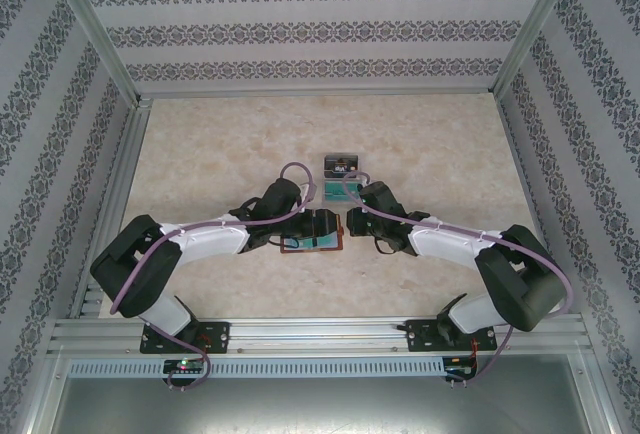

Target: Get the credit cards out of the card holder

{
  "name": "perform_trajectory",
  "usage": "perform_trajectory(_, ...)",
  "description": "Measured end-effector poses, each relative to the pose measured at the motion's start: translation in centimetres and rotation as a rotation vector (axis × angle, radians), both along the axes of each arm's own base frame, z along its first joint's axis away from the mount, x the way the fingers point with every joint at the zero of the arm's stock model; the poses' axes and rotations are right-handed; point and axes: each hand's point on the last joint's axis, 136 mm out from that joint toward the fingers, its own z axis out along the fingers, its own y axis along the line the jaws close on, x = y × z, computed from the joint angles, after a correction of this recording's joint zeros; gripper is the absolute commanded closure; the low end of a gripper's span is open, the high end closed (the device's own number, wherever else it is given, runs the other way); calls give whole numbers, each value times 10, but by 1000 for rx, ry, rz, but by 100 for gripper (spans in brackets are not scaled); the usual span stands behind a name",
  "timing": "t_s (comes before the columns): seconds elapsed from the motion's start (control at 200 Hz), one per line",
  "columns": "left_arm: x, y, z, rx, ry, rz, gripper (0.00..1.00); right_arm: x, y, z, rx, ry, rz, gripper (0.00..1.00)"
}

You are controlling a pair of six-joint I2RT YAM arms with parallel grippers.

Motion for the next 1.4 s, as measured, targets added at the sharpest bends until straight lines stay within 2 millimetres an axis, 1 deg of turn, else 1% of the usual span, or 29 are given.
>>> perform_trajectory(0.12, 1, 2, 1, 7, -8, 7, 34, -1, 3, 1, 12, 0, 12, 84)
perform_trajectory(0.19, 1, 6, 3, 19, -23, 20, 35, -3, 8, 2, 17, -2, 30, 84)
perform_trajectory(0.33, 1, 17, 5, 42, -45, 53, 39, -13, 25, 1, 20, -3, 94, 84)
perform_trajectory(0.395, 0, 22, 0, 58, -44, 68, 39, -16, 33, -1, 20, 3, 123, 84)
perform_trajectory(0.515, -2, 37, -18, 102, -18, 103, 41, -20, 46, -7, 12, 19, 167, 84)
perform_trajectory(0.605, -3, 50, -31, 138, 6, 131, 41, -21, 53, -10, 10, 29, 189, 84)
perform_trajectory(0.669, -4, 56, -36, 151, 17, 141, 41, -22, 57, -12, 9, 36, 200, 85)
perform_trajectory(0.799, -6, 61, -42, 165, 25, 151, 41, -20, 60, -16, -1, 48, 201, 85)
perform_trajectory(0.979, -7, 65, -46, 176, 32, 157, 40, -20, 58, -18, -12, 51, 197, 85)
perform_trajectory(1.064, -7, 66, -46, 175, 32, 160, 40, -20, 56, -17, -20, 49, 195, 83)
perform_trajectory(1.154, -6, 66, -42, 168, 24, 163, 40, -20, 55, -9, -18, 33, 199, 83)
perform_trajectory(1.279, -5, 65, -25, 140, -7, 165, 39, -21, 60, 5, -5, 0, 212, 82)
perform_trajectory(1.344, -5, 66, -14, 122, -28, 167, 39, -21, 64, 12, 6, -10, 222, 80)
perform_trajectory(1.369, -5, 67, -10, 117, -34, 170, 41, -21, 67, 14, 11, -14, 228, 78)
perform_trajectory(1.399, -4, 68, -7, 113, -41, 173, 45, -21, 70, 17, 20, -16, 233, 76)
